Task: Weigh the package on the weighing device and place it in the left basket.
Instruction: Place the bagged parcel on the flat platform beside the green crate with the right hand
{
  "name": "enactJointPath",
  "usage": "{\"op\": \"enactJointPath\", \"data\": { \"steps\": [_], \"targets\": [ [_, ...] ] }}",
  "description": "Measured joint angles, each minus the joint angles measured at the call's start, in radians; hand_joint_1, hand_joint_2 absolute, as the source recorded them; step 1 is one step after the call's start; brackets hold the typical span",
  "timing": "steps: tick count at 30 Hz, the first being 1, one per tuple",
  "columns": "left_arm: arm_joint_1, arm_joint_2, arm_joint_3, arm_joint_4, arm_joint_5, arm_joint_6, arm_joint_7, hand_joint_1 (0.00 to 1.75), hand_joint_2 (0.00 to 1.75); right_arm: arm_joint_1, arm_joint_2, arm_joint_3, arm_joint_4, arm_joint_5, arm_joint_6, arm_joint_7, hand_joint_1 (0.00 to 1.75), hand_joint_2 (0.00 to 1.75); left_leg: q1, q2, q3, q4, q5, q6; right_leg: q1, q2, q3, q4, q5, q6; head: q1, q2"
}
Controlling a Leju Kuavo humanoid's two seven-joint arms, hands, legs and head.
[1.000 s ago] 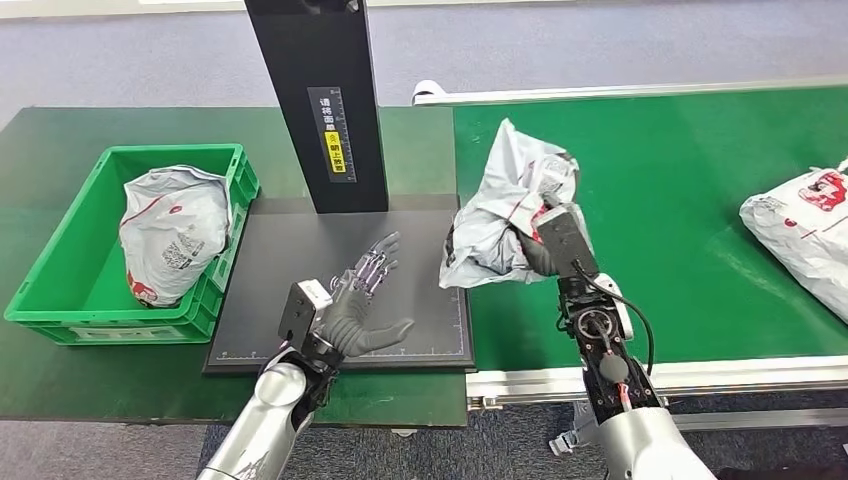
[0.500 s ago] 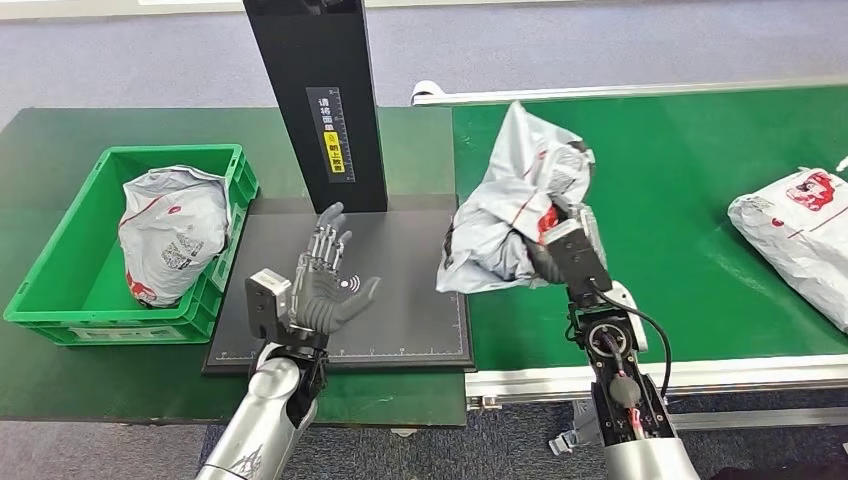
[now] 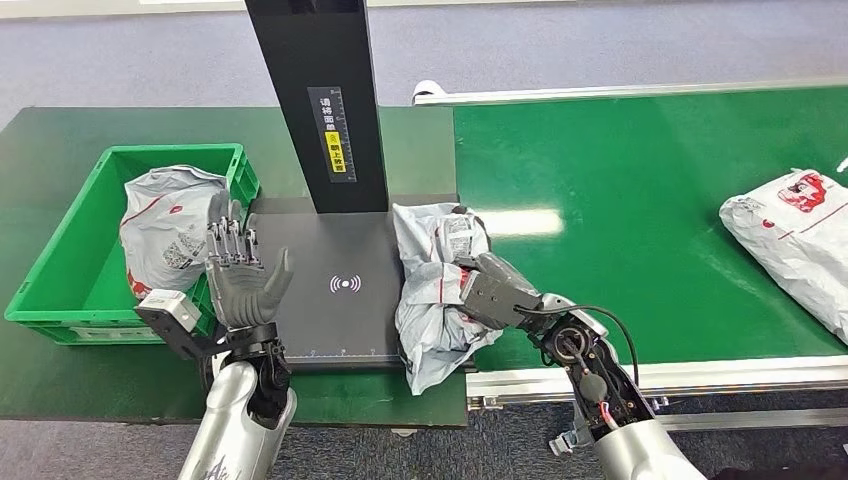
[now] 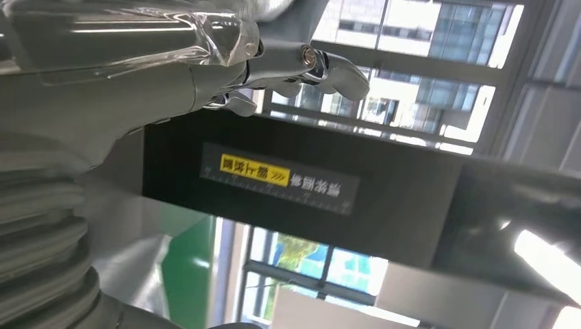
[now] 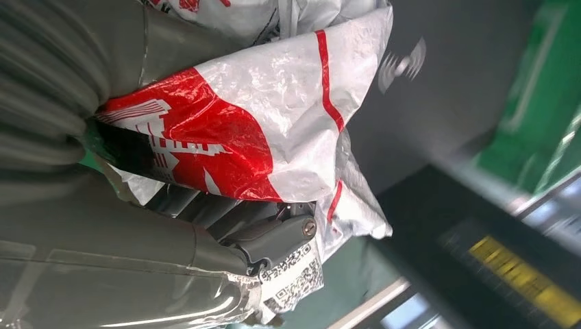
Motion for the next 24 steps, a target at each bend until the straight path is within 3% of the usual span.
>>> {"op": "enactJointPath", "data": {
  "steps": [6, 20, 21, 24],
  "targets": [
    [0.005, -0.002, 0.007, -0.015, 0.022, -0.019, 0.0, 0.0, 1.75, -0.004, -0.004, 0.017, 0.008, -0.068, 0.051, -0.085, 1.75, 1.75, 0.0, 0.0, 0.0, 0.0, 0.0, 0.0, 0.0, 0.0, 0.0, 0.0, 0.0, 0.0, 0.0, 0.0],
    [0.006, -0.007, 0.021, -0.025, 0.027, -0.024, 0.0, 0.0, 1.75, -0.012, -0.01, 0.025, 0.007, -0.082, 0.06, -0.091, 1.74, 1.75, 0.0, 0.0, 0.0, 0.0, 0.0, 0.0, 0.0, 0.0, 0.0, 0.0, 0.0, 0.0, 0.0, 0.0],
    [0.007, -0.007, 0.021, -0.025, 0.029, -0.027, 0.0, 0.0, 1.75, -0.011, -0.01, 0.024, 0.005, -0.09, 0.054, -0.096, 1.4, 1.75, 0.0, 0.0, 0.0, 0.0, 0.0, 0.0, 0.0, 0.0, 0.0, 0.0, 0.0, 0.0, 0.0, 0.0],
    [0.016, -0.008, 0.023, -0.03, 0.034, -0.036, 0.0, 0.0, 1.75, -0.006, -0.006, 0.012, -0.024, -0.119, -0.009, -0.096, 0.09, 1.75, 0.0, 0.0, 0.0, 0.0, 0.0, 0.0, 0.0, 0.0, 0.0, 0.0, 0.0, 0.0, 0.0, 0.0]
  ]
}}
